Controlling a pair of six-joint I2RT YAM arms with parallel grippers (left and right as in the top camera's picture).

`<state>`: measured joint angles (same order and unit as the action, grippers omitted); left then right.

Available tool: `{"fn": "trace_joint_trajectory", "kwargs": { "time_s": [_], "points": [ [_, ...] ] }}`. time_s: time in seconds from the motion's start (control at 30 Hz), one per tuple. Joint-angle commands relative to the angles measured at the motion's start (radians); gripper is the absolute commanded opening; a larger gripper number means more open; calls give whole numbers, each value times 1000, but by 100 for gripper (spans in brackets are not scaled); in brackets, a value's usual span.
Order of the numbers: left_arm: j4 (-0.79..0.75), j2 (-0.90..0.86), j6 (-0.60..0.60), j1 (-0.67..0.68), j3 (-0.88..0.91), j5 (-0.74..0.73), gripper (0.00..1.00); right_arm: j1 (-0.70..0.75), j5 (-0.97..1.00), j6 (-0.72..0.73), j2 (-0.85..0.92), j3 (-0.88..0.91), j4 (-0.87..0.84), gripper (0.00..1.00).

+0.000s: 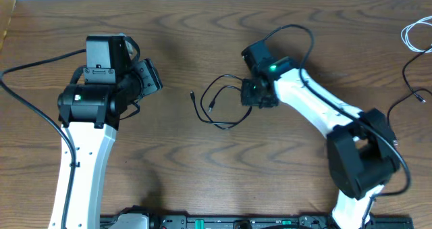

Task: Untangle cables

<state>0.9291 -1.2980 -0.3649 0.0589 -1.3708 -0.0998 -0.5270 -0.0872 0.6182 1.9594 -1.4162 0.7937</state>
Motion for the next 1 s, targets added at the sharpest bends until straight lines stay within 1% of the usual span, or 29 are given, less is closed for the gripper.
{"fn": "trace_joint_trajectory", "kwargs": {
  "time_s": [0.0,0.1,0.47,0.57,0.73,0.87,0.97],
  "points": [
    [12,5,13,-5,-8,-5,64,-34,69,67,39,5,2,36],
    [19,5,13,-5,-8,-5,64,-49,97,85,58,6,11,34],
    [54,5,13,-5,-8,-5,64,-60,106,111,148,6,11,17],
    [54,5,13,-5,-8,-5,64,-64,103,111,167,6,11,14],
    [55,5,13,-5,-8,-5,64,-68,154,106,173,6,56,1],
    [54,5,13,-5,-8,-5,64,-57,219,97,172,3,114,1],
    [54,5,13,-5,-8,-5,64,-25,211,32,161,-16,147,1]
  ]
}}
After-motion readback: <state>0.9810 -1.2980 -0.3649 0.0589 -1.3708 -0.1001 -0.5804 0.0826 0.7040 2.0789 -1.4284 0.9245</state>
